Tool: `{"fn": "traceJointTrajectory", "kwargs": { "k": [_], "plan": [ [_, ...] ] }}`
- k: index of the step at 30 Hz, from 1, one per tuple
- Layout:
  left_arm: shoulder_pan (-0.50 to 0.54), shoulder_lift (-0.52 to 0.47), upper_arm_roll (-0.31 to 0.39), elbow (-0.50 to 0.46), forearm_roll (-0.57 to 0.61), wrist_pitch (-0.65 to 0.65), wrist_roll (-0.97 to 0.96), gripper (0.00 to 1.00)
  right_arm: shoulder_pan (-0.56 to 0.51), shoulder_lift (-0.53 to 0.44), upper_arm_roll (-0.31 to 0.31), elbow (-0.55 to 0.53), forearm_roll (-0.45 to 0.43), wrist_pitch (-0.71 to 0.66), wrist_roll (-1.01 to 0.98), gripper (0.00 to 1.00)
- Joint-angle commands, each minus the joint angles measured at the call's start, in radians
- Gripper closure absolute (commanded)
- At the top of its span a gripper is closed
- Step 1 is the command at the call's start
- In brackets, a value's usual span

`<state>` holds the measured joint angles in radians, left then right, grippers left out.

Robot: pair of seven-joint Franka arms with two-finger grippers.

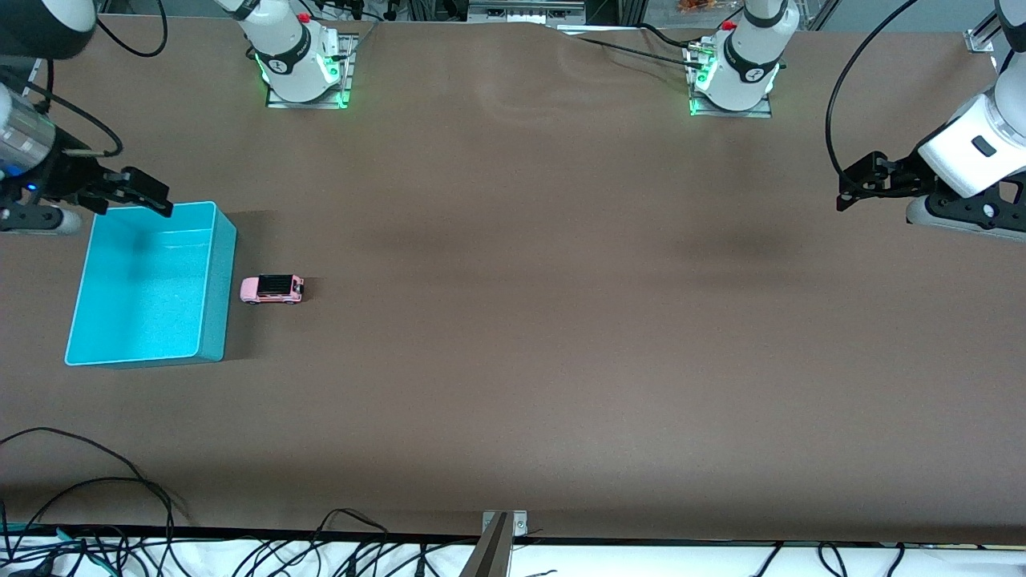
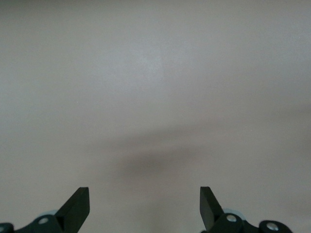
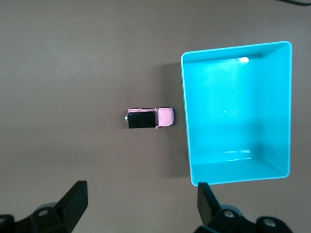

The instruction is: Wind and store pink jeep toy

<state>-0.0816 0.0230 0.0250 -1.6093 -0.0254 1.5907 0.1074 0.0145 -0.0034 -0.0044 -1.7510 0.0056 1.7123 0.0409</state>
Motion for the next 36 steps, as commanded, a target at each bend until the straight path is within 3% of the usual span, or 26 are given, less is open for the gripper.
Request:
{"fn": "traceJointTrajectory", "kwargs": {
  "k": [1, 26, 36],
  "plan": [
    [0.002, 0.029, 0.000, 0.042, -0.028, -0.011, -0.005, 0.00, -0.001, -0.040, 0.014, -0.120, 0.016, 0.105, 0.014, 0.00],
    [0.009, 0.031, 0.000, 0.042, -0.028, -0.012, 0.000, 0.00, 0.001, 0.089, 0.064, -0.464, 0.016, 0.690, 0.191, 0.00],
    [0.009, 0.031, 0.000, 0.040, -0.047, -0.014, -0.002, 0.00, 0.001, 0.146, 0.064, -0.492, 0.016, 0.767, 0.387, 0.00]
  ]
}}
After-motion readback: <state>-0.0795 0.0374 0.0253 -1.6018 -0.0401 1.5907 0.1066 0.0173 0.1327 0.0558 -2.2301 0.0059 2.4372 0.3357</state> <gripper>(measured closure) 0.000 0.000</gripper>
